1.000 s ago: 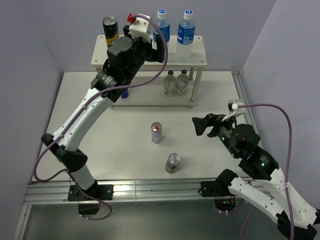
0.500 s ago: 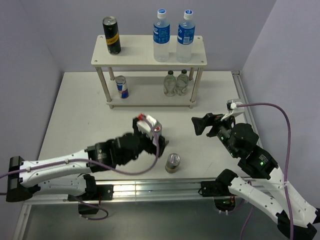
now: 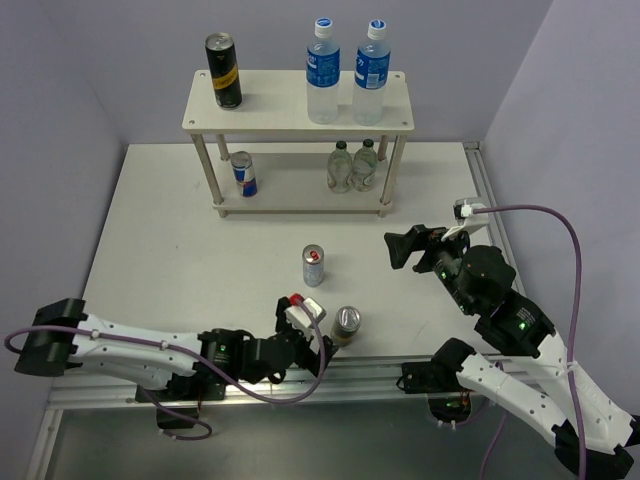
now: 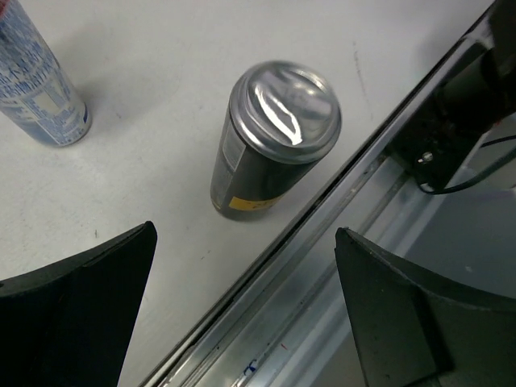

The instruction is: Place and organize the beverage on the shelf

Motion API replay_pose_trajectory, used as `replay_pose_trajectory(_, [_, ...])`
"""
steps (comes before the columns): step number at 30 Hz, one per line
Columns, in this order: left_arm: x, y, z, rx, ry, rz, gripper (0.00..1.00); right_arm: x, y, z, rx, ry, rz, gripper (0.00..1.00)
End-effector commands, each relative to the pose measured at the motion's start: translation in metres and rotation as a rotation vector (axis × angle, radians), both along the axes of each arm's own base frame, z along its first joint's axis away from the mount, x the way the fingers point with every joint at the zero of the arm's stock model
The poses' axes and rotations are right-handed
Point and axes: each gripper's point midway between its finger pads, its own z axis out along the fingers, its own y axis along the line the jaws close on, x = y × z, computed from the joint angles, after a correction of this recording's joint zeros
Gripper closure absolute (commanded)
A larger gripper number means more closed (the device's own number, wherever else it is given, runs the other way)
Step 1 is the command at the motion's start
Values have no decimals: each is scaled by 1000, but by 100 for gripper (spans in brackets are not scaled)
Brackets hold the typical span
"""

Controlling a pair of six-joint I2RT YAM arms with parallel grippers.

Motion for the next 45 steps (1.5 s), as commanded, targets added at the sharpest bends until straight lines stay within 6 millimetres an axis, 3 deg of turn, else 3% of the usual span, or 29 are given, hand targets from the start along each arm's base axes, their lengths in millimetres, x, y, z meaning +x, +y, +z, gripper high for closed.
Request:
replay_pose_trajectory(1, [4, -21, 2, -100, -12, 39, 1, 2, -1, 9, 16, -21, -16, 0])
replay_pose_trajectory(6, [12, -42, -18, -60, -52, 27, 1, 2, -1, 6, 13, -16, -15, 0])
replay_pose_trajectory(14, [33, -72, -25, -94, -86, 40, 1, 3, 0, 6, 13, -16, -13, 0])
replay_pose_trajectory(18, [45, -82, -38, -77, -108, 86, 3, 2, 0, 5, 12, -13, -10, 0])
replay_pose_trajectory(21, [51, -90, -40, -83, -121, 102, 18, 2, 1, 5, 13, -14, -9, 0])
replay_pose_trajectory(22, [53, -91, -39, -83, -125, 109, 32, 2, 1, 5, 13, -15, -10, 0])
replay_pose_trajectory(23, [55, -94, -35, -84, -134, 111, 40, 2, 1, 4, 12, -13, -9, 0])
replay_pose_trajectory(24, [57, -92, -37, -62, -138, 122, 61, 2, 1, 4, 12, -13, -10, 0])
replay_pose_trajectory(25, [59, -91, -34, -58, -141, 132, 72, 2, 1, 5, 14, -14, -7, 0])
replay_pose_trajectory(28, [66, -83, -10, -41, -162, 184, 100, 1, 1, 6, 18, -17, -4, 0])
replay_pose_trajectory(29, [69, -79, -3, -30, -165, 198, 100, 1, 0, 7, 18, -22, -5, 0])
replay_pose_trajectory(30, [75, -70, 18, -48, -182, 245, 100, 1, 1, 7, 21, -20, -3, 0])
replay_pose_trajectory(32, [80, -57, 42, -5, -203, 267, 100, 0, 1, 8, 23, -22, 2, 0])
replay_pose_trajectory(34, [90, -46, 92, -50, -218, 292, 100, -1, 1, 9, 26, -27, 4, 0])
replay_pose_trajectory(35, [102, -34, 100, -6, -229, 297, 100, 0, 1, 10, 29, -31, 2, 0])
replay_pose_trajectory(37, [118, -18, 151, -69, -245, 322, 100, -2, 1, 11, 34, -35, 8, 0])
replay_pose_trajectory(39, [144, 9, 181, -52, -279, 376, 100, -2, 1, 12, 38, -39, 10, 0])
replay_pose_trajectory(40, [153, 15, 216, -114, -293, 398, 100, -2, 1, 12, 38, -39, 10, 0])
replay_pose_trajectory(42, [176, 39, 244, -108, -315, 436, 100, -3, 1, 13, 42, -44, 10, 0])
replay_pose_trajectory(43, [190, 53, 277, -155, -340, 468, 100, -3, 1, 13, 38, -44, 10, 0])
replay_pose_trajectory(44, [196, 58, 291, -159, -354, 468, 100, -3, 1, 13, 41, -44, 11, 0])
replay_pose_trajectory(45, [207, 60, 290, -116, -348, 478, 100, -4, 1, 14, 44, -46, 13, 0])
